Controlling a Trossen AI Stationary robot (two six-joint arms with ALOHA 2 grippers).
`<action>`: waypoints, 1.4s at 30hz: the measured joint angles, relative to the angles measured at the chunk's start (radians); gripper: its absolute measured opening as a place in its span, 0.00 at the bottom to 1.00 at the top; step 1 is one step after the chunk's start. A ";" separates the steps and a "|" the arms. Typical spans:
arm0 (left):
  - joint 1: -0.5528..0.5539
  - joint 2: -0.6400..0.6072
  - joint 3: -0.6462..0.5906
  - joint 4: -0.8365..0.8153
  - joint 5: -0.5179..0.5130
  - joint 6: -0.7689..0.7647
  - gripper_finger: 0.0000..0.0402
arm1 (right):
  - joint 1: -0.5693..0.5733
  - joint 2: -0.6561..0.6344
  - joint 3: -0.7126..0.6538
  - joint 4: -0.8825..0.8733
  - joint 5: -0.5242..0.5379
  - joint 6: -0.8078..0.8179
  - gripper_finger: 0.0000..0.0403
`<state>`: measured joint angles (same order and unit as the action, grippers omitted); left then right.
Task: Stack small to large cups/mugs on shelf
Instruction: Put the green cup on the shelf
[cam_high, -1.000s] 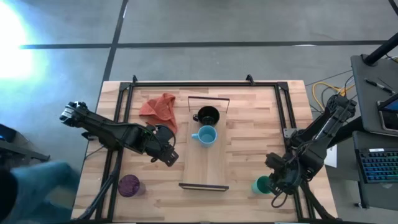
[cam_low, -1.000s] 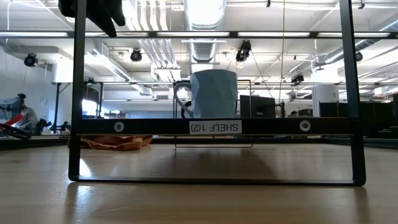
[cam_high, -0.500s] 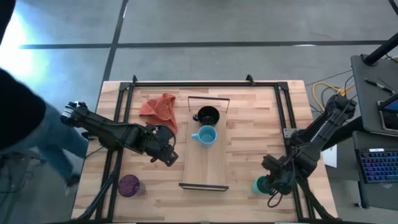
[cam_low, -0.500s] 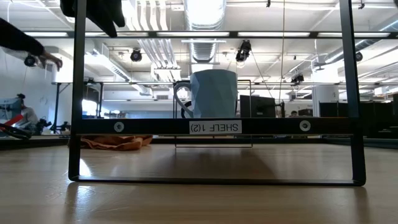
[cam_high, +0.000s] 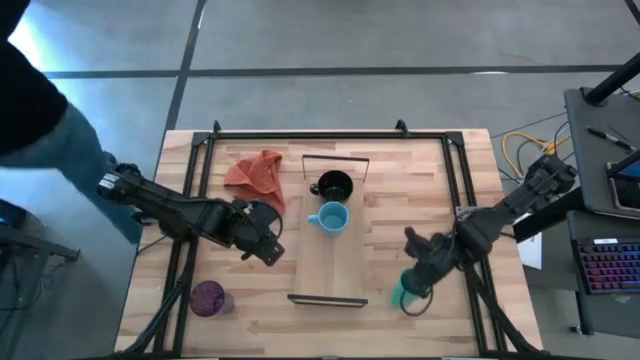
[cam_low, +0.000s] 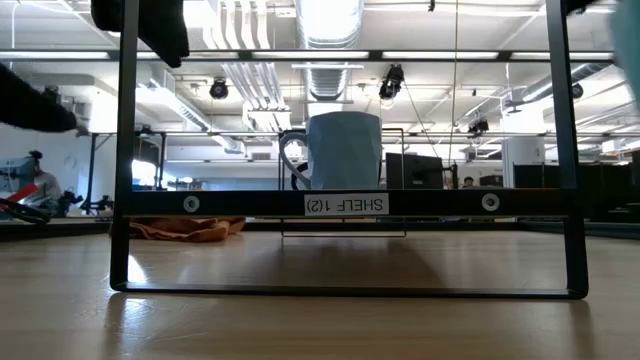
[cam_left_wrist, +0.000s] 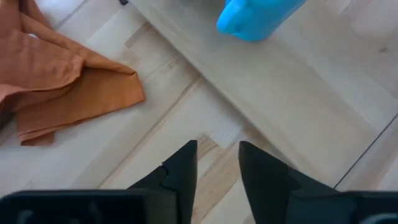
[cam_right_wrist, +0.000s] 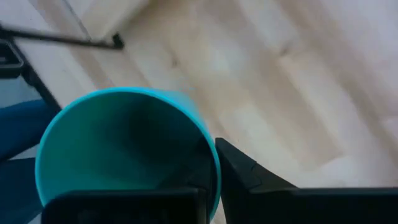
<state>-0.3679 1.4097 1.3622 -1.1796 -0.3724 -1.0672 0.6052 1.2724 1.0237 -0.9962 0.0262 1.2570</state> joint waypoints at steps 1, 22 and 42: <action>0.000 0.000 -0.006 -0.003 0.000 0.000 0.24 | -0.028 0.000 0.034 -0.052 0.001 -0.033 0.02; 0.011 -0.201 -0.172 0.004 -0.161 -0.063 0.14 | -0.421 0.478 0.806 -0.325 0.053 -0.532 0.02; 0.009 -0.383 -0.342 0.011 -0.160 -0.003 0.14 | -0.422 0.809 1.148 -0.454 0.084 -0.460 0.03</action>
<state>-0.3588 1.0264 1.0197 -1.1689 -0.5323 -1.0697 0.1829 2.0819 2.1714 -1.4499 0.1103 0.7974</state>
